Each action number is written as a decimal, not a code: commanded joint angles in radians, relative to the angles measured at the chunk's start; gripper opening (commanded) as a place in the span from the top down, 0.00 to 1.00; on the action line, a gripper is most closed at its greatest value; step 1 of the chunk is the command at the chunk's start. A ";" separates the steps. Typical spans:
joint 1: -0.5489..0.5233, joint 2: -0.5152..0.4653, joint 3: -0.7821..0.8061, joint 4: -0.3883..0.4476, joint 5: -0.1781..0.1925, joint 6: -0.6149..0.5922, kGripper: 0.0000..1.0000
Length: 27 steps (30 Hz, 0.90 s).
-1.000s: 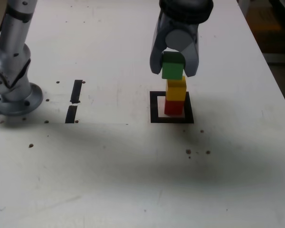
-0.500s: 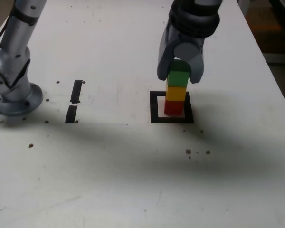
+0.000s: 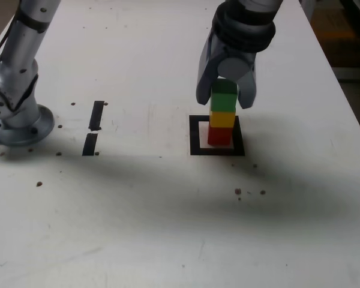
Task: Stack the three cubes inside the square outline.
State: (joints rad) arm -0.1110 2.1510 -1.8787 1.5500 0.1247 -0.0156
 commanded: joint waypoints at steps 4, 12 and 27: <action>0.001 -0.014 0.001 0.007 -0.004 0.001 0.02; 0.004 -0.236 0.035 0.072 0.019 -0.003 0.00; 0.129 -0.798 0.930 -0.265 -0.074 0.086 0.00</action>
State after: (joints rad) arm 0.0172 1.5944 -1.3513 1.3626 0.0537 0.0707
